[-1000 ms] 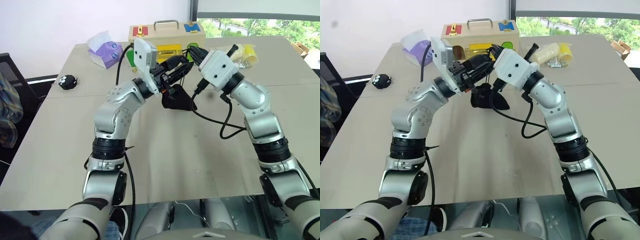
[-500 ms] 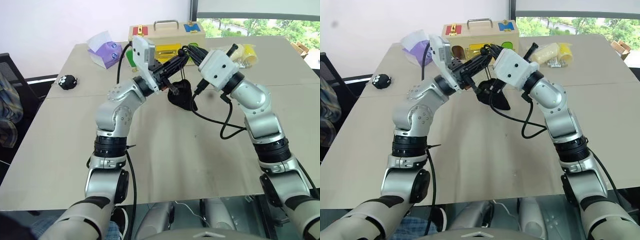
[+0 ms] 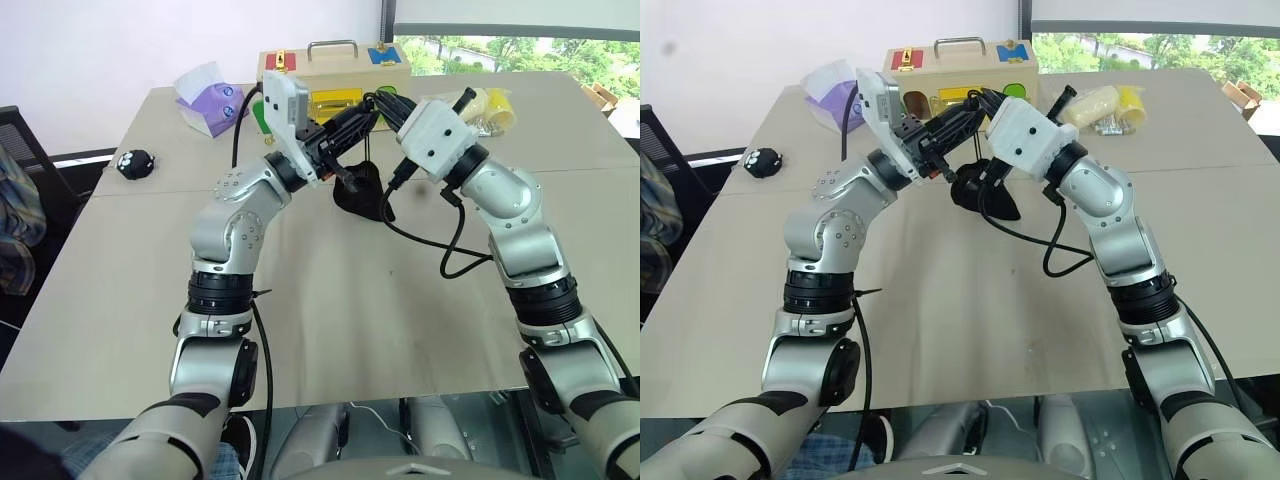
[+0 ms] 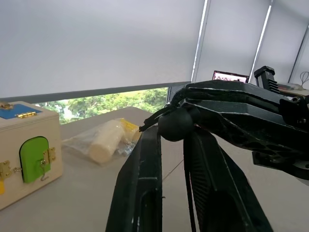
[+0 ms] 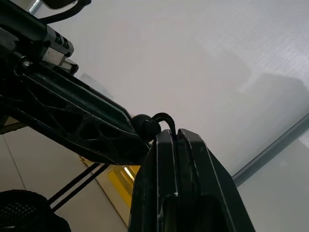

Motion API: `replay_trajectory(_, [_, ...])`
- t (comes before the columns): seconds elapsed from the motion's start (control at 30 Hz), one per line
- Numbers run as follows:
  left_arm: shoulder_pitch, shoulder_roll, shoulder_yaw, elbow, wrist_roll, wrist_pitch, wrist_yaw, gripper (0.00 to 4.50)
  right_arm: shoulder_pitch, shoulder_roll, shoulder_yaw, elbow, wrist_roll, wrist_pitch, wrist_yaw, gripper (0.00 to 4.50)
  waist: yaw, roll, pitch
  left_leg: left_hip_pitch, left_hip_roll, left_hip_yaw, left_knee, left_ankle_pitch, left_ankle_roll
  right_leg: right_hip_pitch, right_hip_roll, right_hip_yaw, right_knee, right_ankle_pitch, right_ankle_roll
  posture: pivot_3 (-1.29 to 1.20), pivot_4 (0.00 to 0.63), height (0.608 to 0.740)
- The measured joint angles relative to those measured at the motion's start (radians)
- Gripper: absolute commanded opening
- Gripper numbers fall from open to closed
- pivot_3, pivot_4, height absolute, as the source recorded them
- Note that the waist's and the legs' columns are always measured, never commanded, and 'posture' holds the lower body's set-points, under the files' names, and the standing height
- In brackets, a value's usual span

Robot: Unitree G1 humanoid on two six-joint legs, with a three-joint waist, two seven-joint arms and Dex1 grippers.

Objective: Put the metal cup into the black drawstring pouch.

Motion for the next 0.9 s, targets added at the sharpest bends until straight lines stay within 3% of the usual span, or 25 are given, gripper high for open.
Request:
replay_trajectory(0.47, [0.000,0.012,-0.018,0.000,0.001,-0.001,-0.026,0.83,0.012,-0.006,0.000,0.000,-0.003,-0.005,-0.002,0.00,0.000,0.000,0.000,0.000,0.000,0.000,0.000,0.000,0.000,0.000,0.000,0.000,0.000,0.000,0.000,0.00,0.150,0.710])
replay_trajectory(0.5, [0.000,0.012,-0.017,0.000,0.000,-0.001,-0.026,1.25,0.013,-0.007,0.000,0.001,-0.004,-0.005,-0.002,0.00,0.000,0.000,0.000,0.000,0.000,0.000,0.000,0.000,0.000,0.000,0.000,0.000,0.000,0.000,0.000,0.00,0.150,0.710])
replay_trajectory(0.57, [0.001,0.012,-0.017,0.000,-0.001,-0.001,-0.027,1.68,0.014,-0.008,0.000,0.001,-0.006,-0.005,-0.002,0.00,0.000,0.000,0.000,0.000,0.000,0.000,0.000,0.000,0.000,0.000,0.000,0.000,0.000,0.000,0.000,0.00,0.150,0.710])
replay_trajectory(0.67, [0.003,0.016,-0.016,0.000,0.009,-0.002,-0.015,3.04,0.014,-0.012,-0.002,0.001,-0.006,-0.006,-0.006,0.00,0.000,0.000,0.000,0.000,0.000,0.000,0.000,0.000,0.000,0.000,0.000,0.000,0.000,0.000,0.000,0.00,0.150,0.710])
replay_trajectory(0.9, [0.005,0.015,-0.018,0.000,0.019,-0.006,-0.021,3.04,0.014,-0.013,-0.003,0.001,-0.006,-0.006,-0.010,0.00,0.000,0.000,0.000,0.000,0.000,0.000,0.000,0.000,0.000,0.000,0.000,0.000,0.000,0.000,0.000,0.00,0.150,0.710])
